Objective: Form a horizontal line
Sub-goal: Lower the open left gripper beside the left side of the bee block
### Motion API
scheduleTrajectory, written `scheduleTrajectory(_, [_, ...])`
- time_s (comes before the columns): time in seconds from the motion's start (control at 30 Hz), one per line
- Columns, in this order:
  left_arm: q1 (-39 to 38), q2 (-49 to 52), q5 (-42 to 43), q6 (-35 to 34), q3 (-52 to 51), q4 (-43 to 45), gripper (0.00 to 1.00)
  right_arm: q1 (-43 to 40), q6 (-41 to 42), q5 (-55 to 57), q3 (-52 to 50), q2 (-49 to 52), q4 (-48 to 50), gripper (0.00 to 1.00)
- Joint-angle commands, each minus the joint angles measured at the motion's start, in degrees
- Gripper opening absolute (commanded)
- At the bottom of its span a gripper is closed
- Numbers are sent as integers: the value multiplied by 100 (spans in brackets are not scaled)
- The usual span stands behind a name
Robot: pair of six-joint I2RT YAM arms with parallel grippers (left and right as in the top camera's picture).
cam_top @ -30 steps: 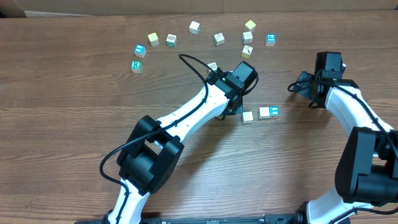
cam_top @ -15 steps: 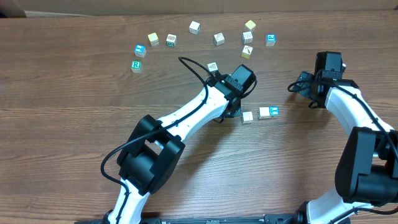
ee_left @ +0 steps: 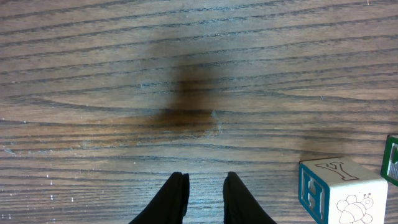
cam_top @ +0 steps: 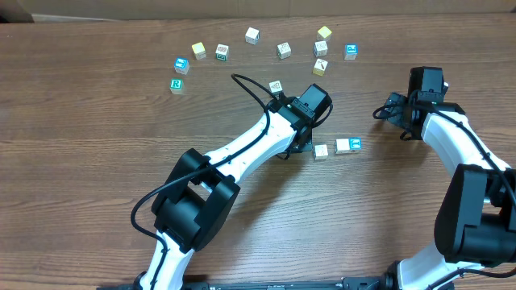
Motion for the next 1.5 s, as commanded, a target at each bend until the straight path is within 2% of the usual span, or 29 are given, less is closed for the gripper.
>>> scheduleTrajectory(0.0, [-13,-162,-46,24,-35,-17,17,-9,-2,31,74,-7,26,100])
scheduleTrajectory(0.17, [-26,-138,-33,26,-35,-37,20,-9,-2,31,74,-7,26,100])
scheduleTrajectory(1.13, [-212,236,-33,24,-35,133,20,-9,-4,31,74,-7,28,100])
scheduleTrajectory(1.47, [-485,236,-33,24,-35,166,19,-9,-2,31,74,-7,26,100])
